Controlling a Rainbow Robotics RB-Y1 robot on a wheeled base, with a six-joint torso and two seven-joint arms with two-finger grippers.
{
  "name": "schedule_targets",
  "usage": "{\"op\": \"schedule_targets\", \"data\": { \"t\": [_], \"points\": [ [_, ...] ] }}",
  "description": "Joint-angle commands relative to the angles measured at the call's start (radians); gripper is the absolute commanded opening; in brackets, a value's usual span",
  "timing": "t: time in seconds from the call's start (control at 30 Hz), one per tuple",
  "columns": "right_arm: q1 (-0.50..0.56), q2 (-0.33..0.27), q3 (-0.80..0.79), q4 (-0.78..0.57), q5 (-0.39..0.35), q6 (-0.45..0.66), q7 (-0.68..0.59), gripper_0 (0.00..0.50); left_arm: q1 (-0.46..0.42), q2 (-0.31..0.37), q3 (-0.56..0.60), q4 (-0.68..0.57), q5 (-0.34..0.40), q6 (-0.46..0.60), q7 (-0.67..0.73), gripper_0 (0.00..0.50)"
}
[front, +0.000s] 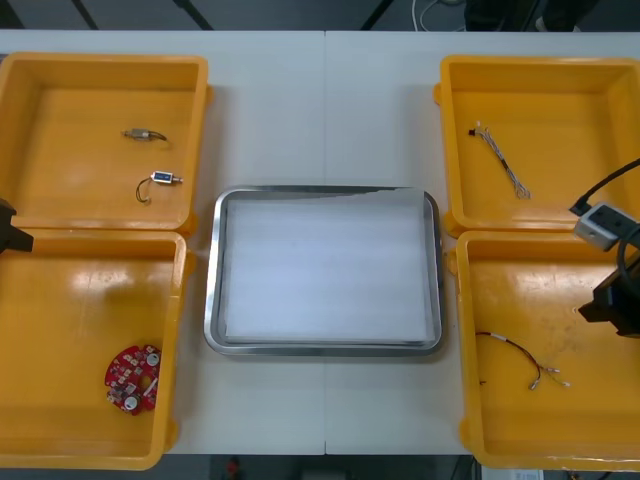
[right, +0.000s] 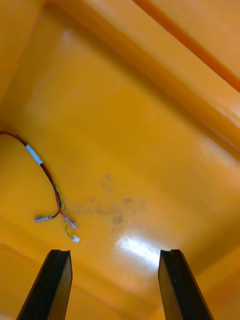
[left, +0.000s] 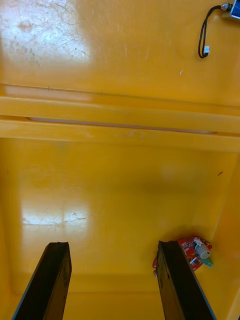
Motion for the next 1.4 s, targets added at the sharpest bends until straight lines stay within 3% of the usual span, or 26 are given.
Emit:
{"op": "schedule_targets", "data": {
  "t": [0.03, 0.27, 0.47, 0.8, 1.0, 1.17, 1.3, 1.4],
  "points": [
    [-0.052, 0.075, -0.109, -0.008, 0.022, 0.047, -0.126, 0.500, 0.014, 0.029, 0.028, -0.004, -0.010, 0.009, -0.019, 0.500],
    [-0.074, 0.076, -0.123, -0.020, 0.037, 0.047, -0.353, 0.500, 0.014, 0.029, 0.028, -0.004, -0.010, 0.009, -0.019, 0.500],
    [-0.072, 0.073, -0.126, -0.054, 0.056, 0.047, -0.468, 0.500, 0.014, 0.029, 0.028, -0.004, -0.010, 0.009, -0.019, 0.500],
    [-0.077, 0.057, -0.154, -0.123, 0.116, 0.047, -0.487, 0.500, 0.014, 0.029, 0.028, -0.004, -0.010, 0.009, -0.019, 0.500],
    [-0.056, 0.110, -0.209, -0.131, 0.123, 0.047, -0.493, 0.500, 0.014, 0.029, 0.028, -0.004, -0.010, 0.009, -0.019, 0.500],
    [-0.020, 0.165, -0.188, -0.201, 0.263, 0.047, -0.474, 0.500, 0.014, 0.029, 0.028, -0.004, -0.010, 0.009, -0.019, 0.500],
    [-0.008, 0.192, -0.162, -0.214, 0.316, 0.047, -0.480, 0.500, 0.014, 0.029, 0.028, -0.004, -0.010, 0.009, -0.019, 0.500],
    [-0.002, 0.210, -0.162, -0.212, 0.313, 0.047, -0.487, 0.500, 0.014, 0.029, 0.028, -0.004, -0.010, 0.009, -0.019, 0.500]
  ]
}}
